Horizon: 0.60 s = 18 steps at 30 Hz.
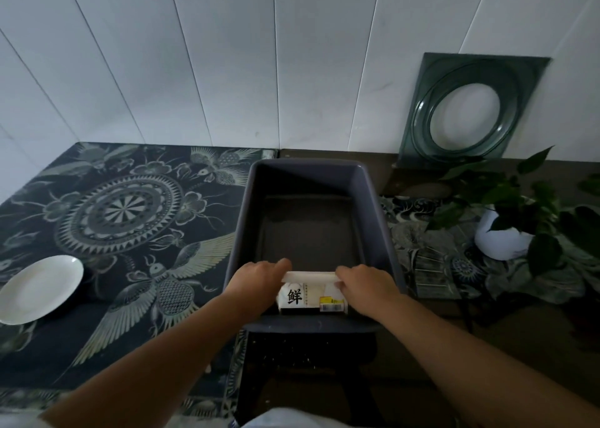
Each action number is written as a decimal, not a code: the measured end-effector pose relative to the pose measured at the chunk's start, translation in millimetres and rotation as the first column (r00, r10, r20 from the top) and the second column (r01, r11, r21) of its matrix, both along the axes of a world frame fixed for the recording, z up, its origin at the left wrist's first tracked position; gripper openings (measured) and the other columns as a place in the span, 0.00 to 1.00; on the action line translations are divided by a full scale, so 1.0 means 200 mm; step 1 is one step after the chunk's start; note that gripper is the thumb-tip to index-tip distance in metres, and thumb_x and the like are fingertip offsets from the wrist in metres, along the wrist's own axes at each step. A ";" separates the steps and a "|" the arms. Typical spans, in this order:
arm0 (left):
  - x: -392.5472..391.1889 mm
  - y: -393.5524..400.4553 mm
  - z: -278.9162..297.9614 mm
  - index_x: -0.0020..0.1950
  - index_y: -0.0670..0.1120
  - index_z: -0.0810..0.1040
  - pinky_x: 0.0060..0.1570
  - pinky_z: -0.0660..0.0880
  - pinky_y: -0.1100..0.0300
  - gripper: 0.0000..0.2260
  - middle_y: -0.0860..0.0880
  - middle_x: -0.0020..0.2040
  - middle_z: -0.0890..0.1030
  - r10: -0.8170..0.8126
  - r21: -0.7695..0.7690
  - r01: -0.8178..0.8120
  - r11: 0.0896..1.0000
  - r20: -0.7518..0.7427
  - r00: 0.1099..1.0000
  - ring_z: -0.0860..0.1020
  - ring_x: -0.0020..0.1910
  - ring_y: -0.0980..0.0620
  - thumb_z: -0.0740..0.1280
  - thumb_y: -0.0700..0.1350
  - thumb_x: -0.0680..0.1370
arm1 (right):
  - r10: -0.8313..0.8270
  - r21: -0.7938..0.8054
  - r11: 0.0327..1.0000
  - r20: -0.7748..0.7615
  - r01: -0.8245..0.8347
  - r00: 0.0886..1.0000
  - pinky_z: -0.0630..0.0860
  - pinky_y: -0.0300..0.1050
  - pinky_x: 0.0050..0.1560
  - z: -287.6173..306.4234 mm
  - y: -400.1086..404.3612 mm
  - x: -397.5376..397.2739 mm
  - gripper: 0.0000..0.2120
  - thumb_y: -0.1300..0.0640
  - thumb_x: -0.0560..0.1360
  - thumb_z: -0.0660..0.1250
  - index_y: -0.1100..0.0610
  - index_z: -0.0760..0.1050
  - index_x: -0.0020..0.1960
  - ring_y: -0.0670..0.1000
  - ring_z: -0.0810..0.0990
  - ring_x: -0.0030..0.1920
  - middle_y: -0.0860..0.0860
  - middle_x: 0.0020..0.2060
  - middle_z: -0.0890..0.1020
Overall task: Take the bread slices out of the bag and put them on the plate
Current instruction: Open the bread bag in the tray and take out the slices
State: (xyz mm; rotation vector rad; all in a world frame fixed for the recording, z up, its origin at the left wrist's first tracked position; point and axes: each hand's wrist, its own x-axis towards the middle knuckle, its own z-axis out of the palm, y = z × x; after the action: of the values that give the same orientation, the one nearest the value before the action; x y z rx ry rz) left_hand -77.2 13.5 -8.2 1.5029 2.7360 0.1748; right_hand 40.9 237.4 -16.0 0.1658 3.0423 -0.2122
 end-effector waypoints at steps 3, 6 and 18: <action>0.01 0.00 0.01 0.54 0.49 0.69 0.36 0.66 0.55 0.11 0.48 0.44 0.82 -0.005 -0.031 0.005 1.000 -0.012 1.000 0.80 0.41 0.44 0.66 0.44 0.74 | -0.019 -0.006 1.000 0.021 0.019 1.000 0.68 0.48 0.34 0.01 -0.02 0.01 0.09 0.46 0.77 0.61 0.51 0.69 0.50 0.60 0.81 0.43 0.55 0.47 0.81; 0.01 -0.01 0.02 0.52 0.50 0.70 0.38 0.65 0.56 0.09 0.49 0.46 0.82 -0.001 -0.058 0.001 0.998 0.013 1.000 0.80 0.43 0.46 0.66 0.45 0.75 | -0.005 0.045 0.999 0.002 0.005 1.000 0.68 0.48 0.35 0.03 -0.04 0.01 0.11 0.46 0.74 0.65 0.52 0.71 0.51 0.60 0.81 0.45 0.56 0.48 0.82; 0.01 0.01 0.05 0.52 0.51 0.72 0.44 0.70 0.53 0.06 0.51 0.51 0.80 0.049 0.015 -0.049 0.999 0.015 0.999 0.77 0.51 0.48 0.63 0.50 0.78 | 0.200 0.105 0.977 -0.139 -0.186 0.970 0.72 0.51 0.35 0.12 -0.06 -0.03 0.04 0.58 0.77 0.62 0.58 0.74 0.50 0.58 0.77 0.44 0.56 0.46 0.78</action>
State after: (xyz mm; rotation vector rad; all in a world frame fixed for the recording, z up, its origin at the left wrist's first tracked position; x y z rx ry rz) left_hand -75.4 15.1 2.6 1.4328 2.7677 0.2078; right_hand 34.5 226.2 7.6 -0.1479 3.1911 -0.0739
